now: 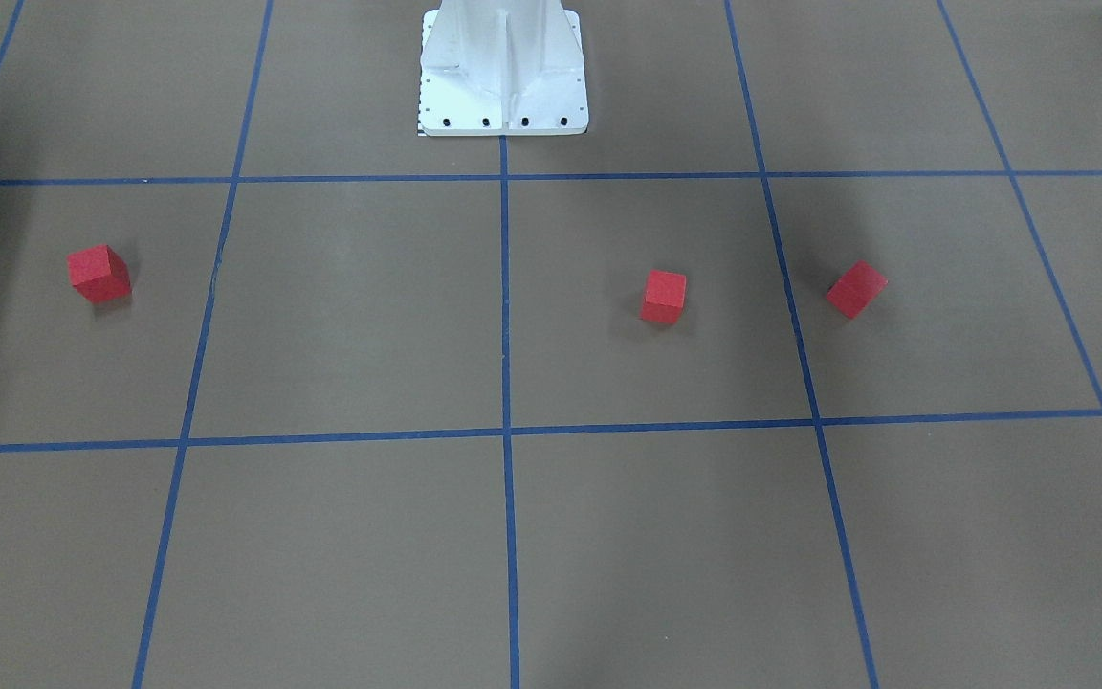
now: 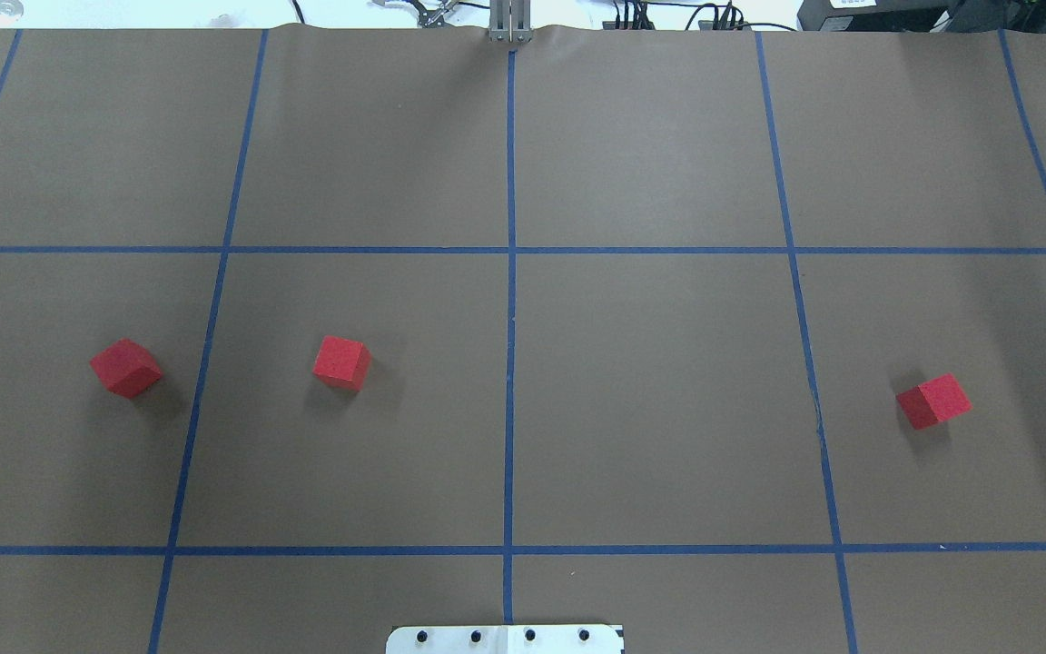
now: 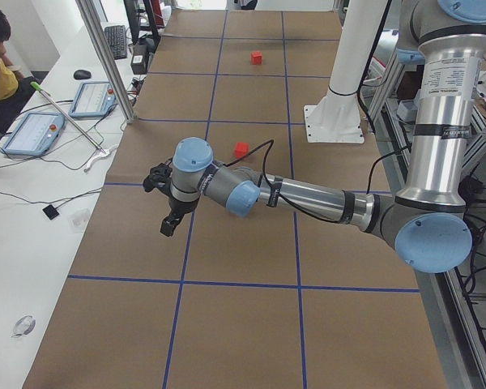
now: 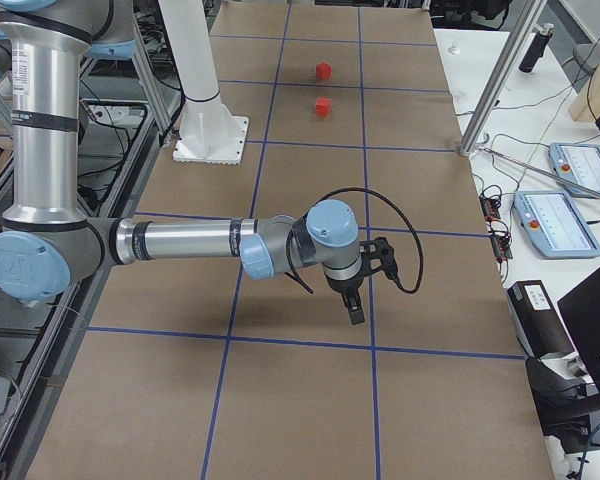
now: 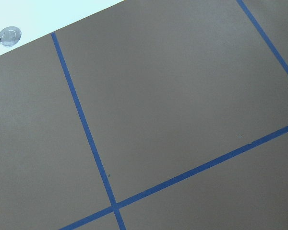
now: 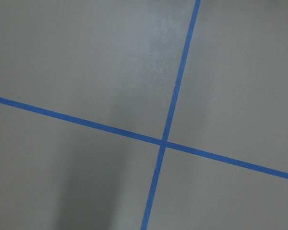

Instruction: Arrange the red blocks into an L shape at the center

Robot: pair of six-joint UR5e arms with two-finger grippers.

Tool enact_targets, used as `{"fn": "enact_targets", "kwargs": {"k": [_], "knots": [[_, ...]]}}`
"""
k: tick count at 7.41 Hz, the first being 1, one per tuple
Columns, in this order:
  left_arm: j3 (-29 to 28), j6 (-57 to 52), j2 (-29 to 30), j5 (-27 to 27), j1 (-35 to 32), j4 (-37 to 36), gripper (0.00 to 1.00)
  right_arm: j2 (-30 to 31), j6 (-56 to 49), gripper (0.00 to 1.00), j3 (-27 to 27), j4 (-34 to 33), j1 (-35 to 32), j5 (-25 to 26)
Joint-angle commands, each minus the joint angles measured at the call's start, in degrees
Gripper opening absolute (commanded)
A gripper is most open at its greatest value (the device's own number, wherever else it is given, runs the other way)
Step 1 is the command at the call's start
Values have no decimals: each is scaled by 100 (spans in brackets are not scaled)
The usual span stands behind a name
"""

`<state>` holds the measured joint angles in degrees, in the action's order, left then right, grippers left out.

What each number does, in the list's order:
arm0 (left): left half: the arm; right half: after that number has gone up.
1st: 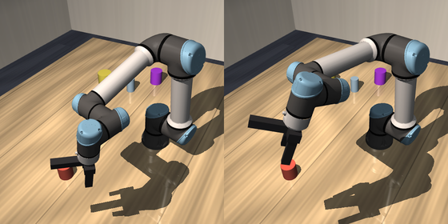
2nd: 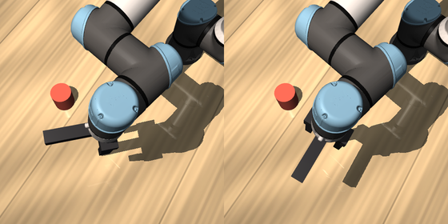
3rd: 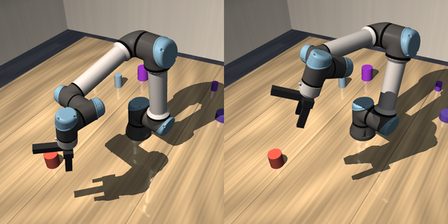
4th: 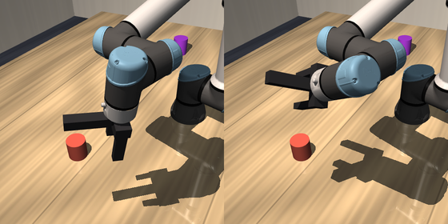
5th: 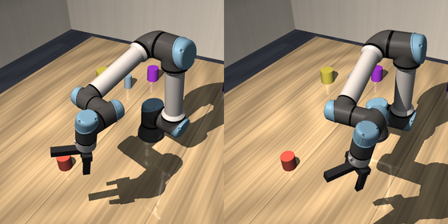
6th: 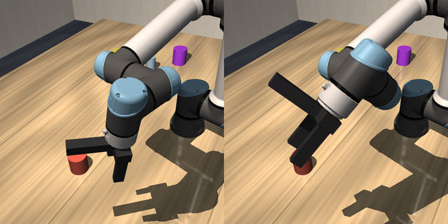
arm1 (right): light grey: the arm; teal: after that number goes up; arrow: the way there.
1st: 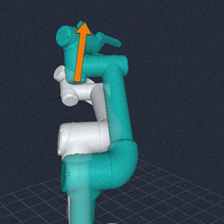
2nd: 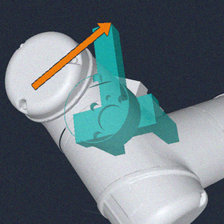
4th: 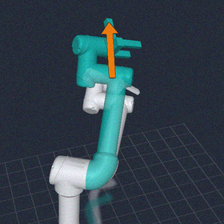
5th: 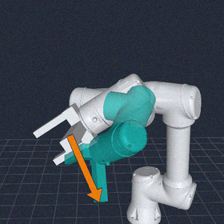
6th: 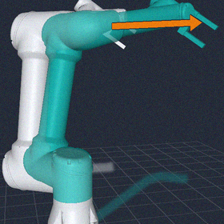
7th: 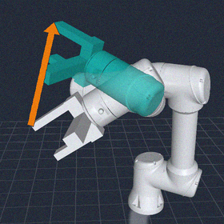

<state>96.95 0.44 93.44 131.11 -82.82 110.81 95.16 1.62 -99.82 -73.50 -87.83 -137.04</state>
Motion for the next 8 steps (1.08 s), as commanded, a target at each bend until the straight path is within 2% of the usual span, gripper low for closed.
{"fn": "enact_targets", "kwargs": {"k": [1,2,3,5,8], "knots": [[-36,0,-36,-15,239,222,100,63,1219,99,-274,465,824,-149],[-36,9,-36,-15,310,222,100,221,2157,99,-606,755,1403,105],[-36,9,-36,-15,319,222,100,518,2976,99,-931,1089,2087,568],[-27,9,-45,-15,319,231,100,618,4375,99,-943,1697,3476,1744],[-36,9,-45,-15,319,231,100,653,4627,99,-760,1918,4343,2320]]}}
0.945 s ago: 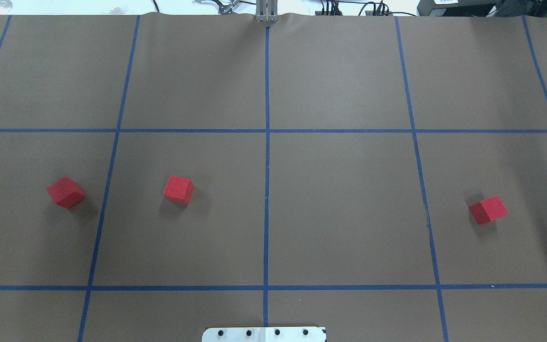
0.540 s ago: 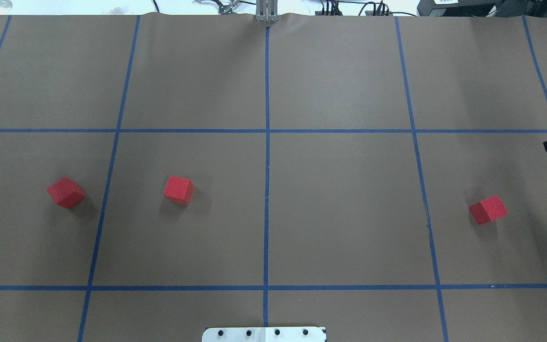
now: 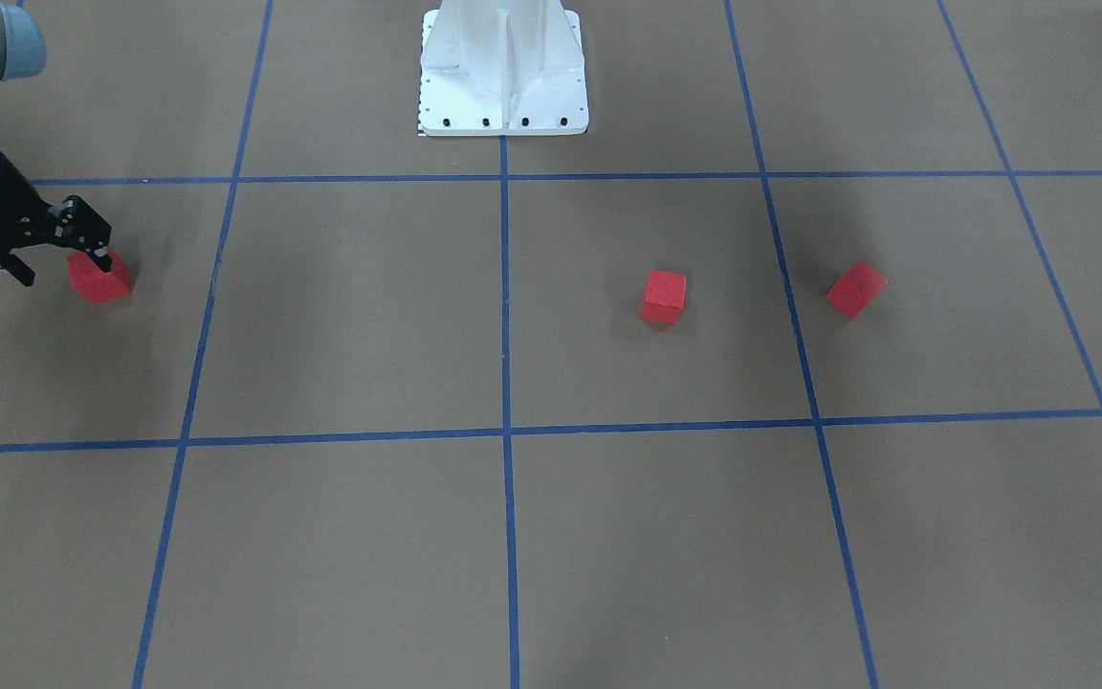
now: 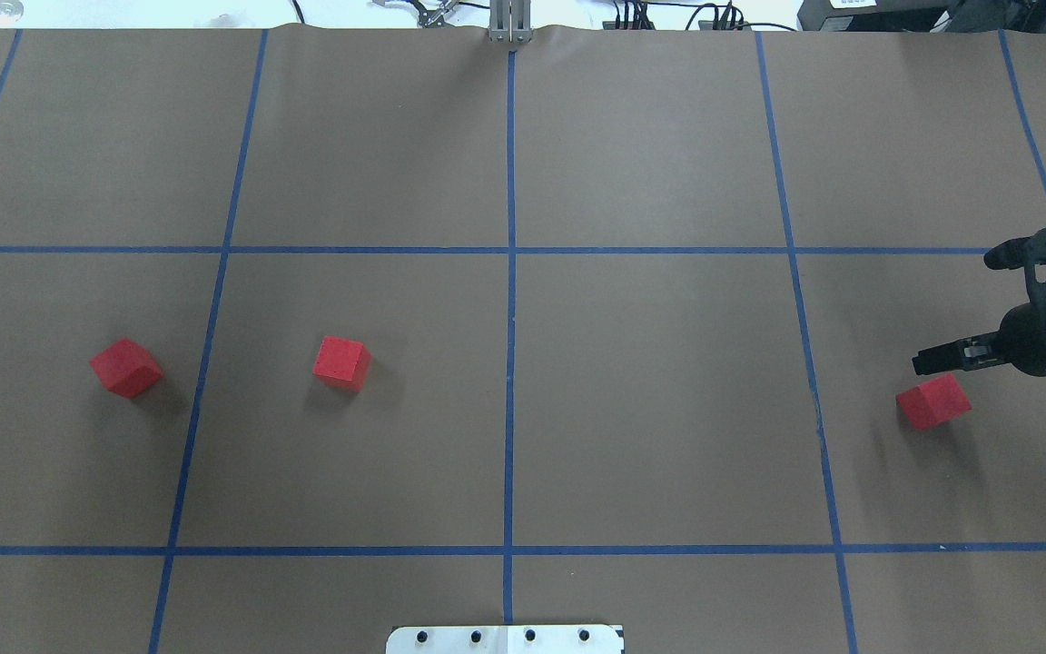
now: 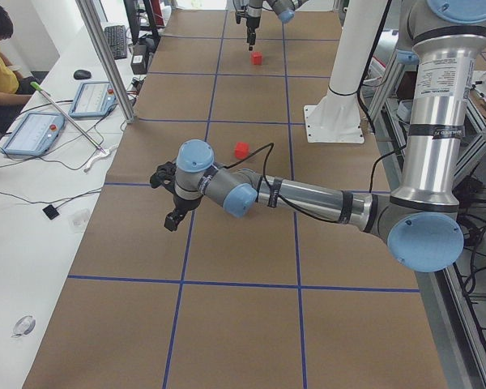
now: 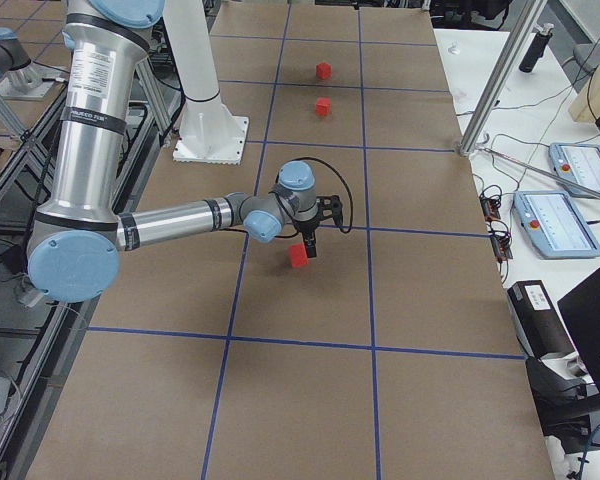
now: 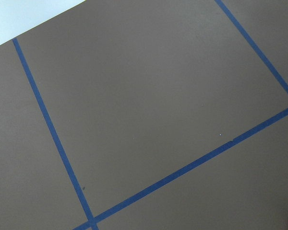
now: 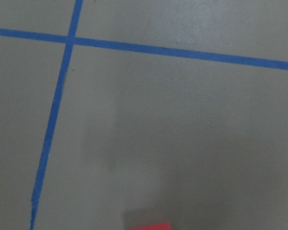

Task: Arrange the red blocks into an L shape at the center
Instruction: 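Reach the right gripper to the outermost red cube and grasp it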

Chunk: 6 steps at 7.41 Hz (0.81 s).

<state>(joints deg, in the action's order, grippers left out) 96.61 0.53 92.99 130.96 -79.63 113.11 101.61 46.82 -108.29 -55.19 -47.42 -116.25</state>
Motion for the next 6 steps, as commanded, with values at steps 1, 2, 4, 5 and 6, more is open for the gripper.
{"fn": "enact_targets", "kwargs": {"k": [1,2,4,5,6], "knots": [[-1,-9,-9,0,0,0,100,95,108,99,106,209,321,226],[-1,-9,-27,0,0,0,100,140,56,99,211,227,347,226],[-1,-9,-36,0,0,0,100,175,29,45,247,228,365,191],[-1,-9,-44,9,0,0,100,167,29,3,247,219,365,173],[-1,-9,-44,9,0,0,100,167,29,0,212,210,357,173]]}}
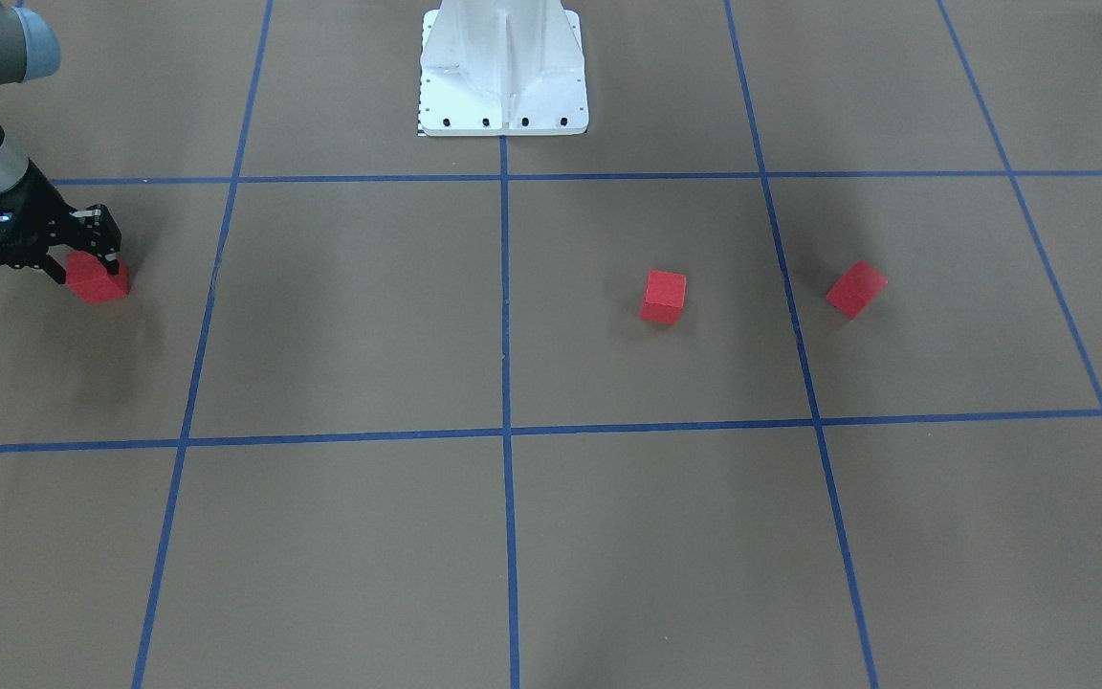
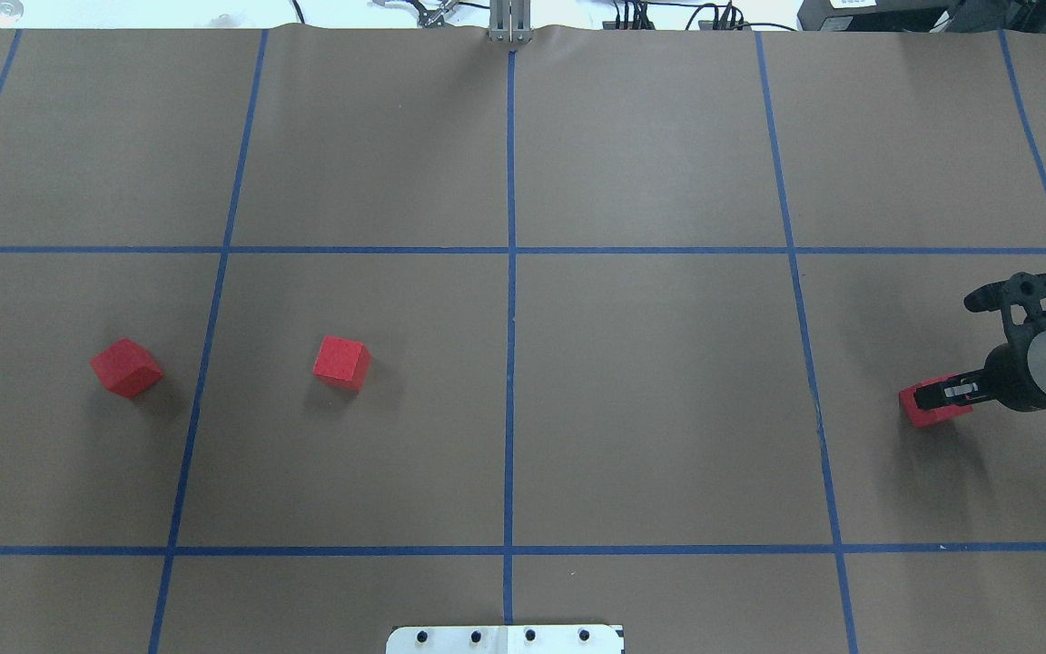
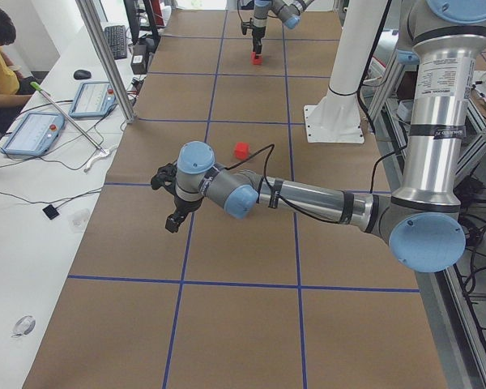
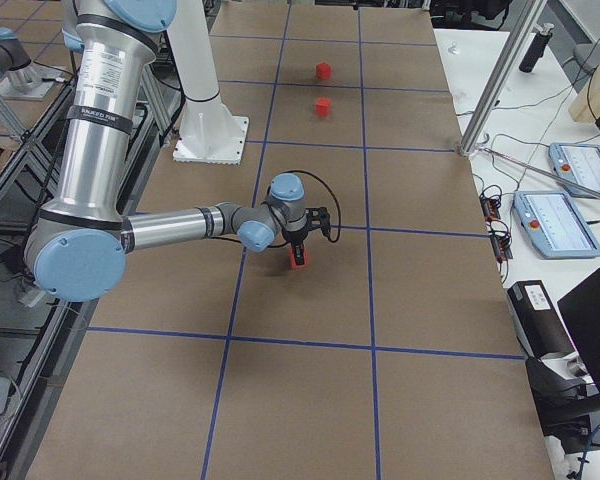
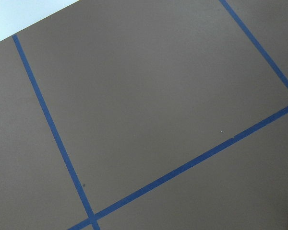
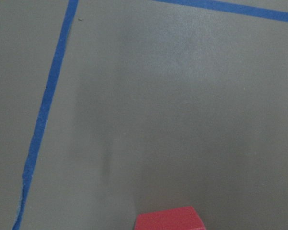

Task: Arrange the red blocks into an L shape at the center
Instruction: 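Reach the right gripper to the outermost red cube and grasp it, then carry the red cube with the right gripper to the center grid crossing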

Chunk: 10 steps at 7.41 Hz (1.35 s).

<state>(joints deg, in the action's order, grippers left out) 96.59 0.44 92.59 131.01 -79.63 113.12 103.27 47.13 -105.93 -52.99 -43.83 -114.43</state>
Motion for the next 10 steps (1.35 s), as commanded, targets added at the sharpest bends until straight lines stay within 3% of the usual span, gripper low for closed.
{"fn": "enact_targets", "kwargs": {"k": [1,2,3,6,7,10], "knots": [[0,0,-13,3,0,26,100,-52,-2,0,-163,-44,-12,-44],[9,9,-13,3,0,26,100,-104,7,0,-304,-79,-29,-219],[9,17,-4,3,0,26,100,-566,16,0,-314,-401,-238,-307],[26,9,4,3,9,35,100,-3173,164,0,-262,-3418,-23,15],[26,9,4,3,9,26,100,-3886,791,0,-53,-3863,423,330],[9,18,22,3,35,26,100,-5585,2447,0,1098,-3999,1075,578]]}}
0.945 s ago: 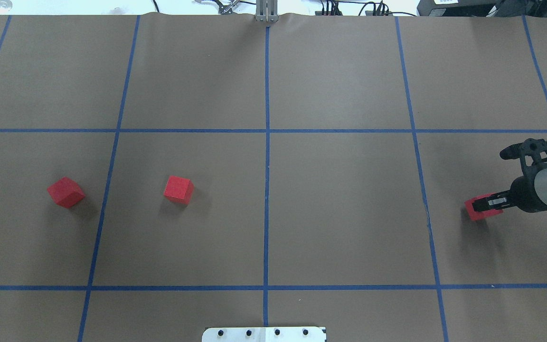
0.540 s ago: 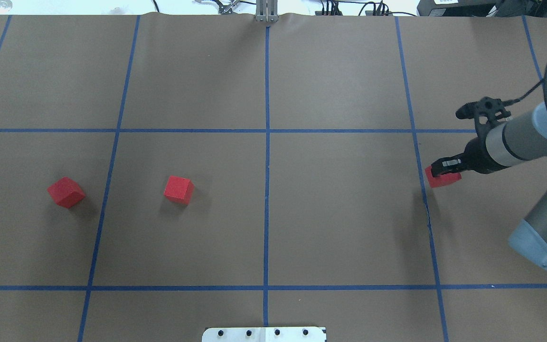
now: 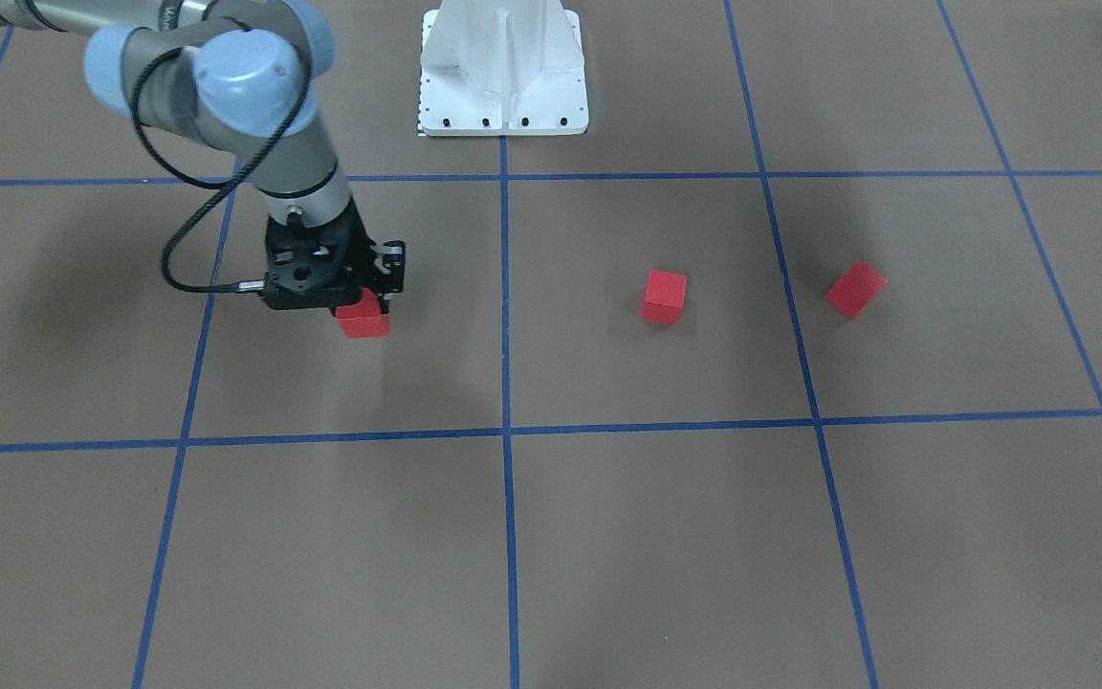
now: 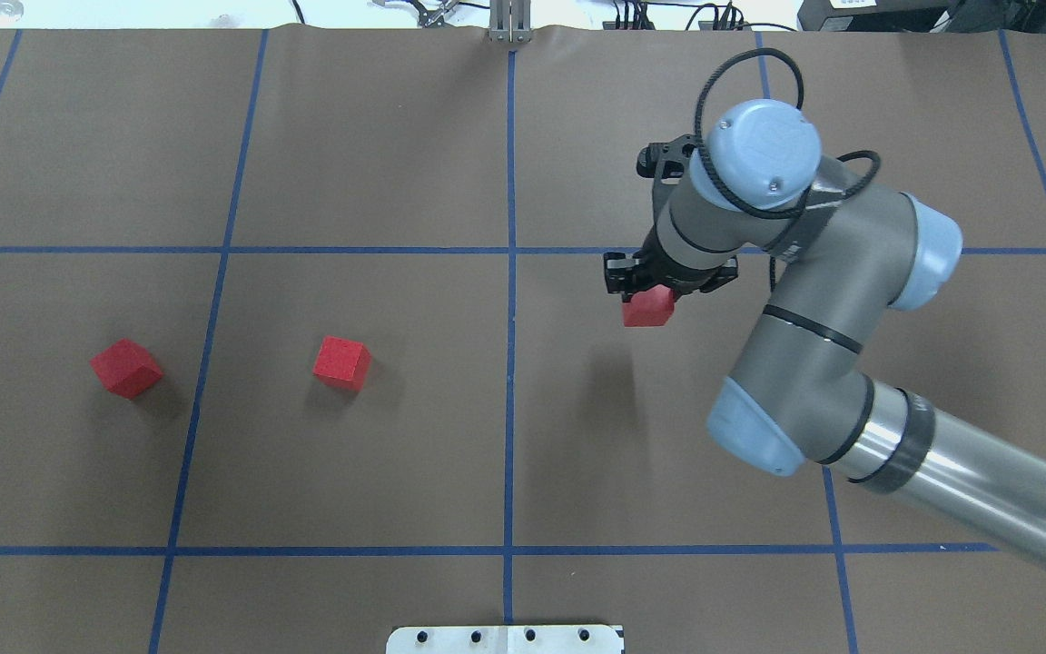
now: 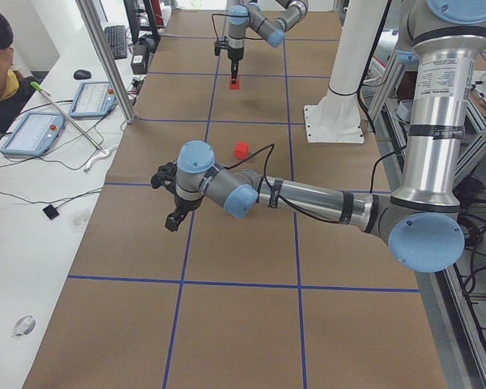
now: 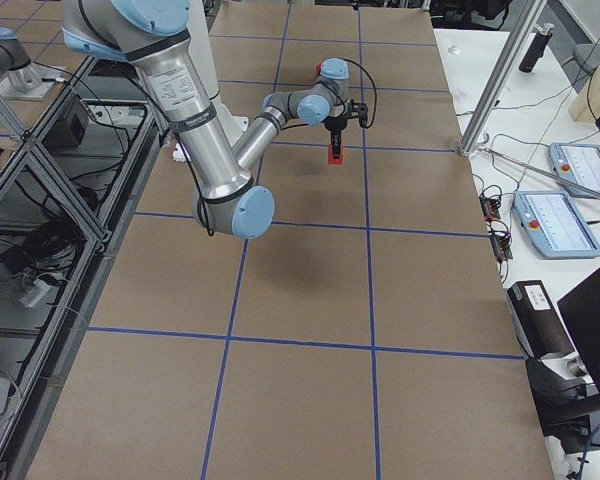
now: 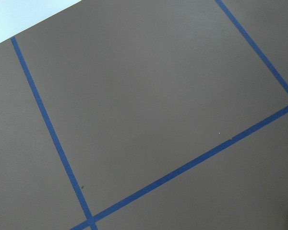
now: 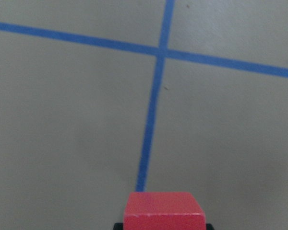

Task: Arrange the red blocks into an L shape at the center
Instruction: 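Carry the red cube with the right gripper to the center grid crossing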

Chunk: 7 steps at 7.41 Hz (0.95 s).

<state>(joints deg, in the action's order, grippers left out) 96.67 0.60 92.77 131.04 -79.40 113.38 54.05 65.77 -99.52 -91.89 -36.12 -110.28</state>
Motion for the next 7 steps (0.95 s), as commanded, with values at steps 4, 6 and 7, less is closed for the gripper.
{"fn": "enact_targets", "kwargs": {"k": [4,6,7], "knots": [[-17,1,-4,0,4,0,100,-992,867,0,907,-92,1115,964],[-26,-8,-4,0,4,0,100,-1124,1043,0,1065,-66,1238,1131],[-26,-8,-4,0,4,0,100,-1142,1156,1,1188,152,1265,1140]]}}
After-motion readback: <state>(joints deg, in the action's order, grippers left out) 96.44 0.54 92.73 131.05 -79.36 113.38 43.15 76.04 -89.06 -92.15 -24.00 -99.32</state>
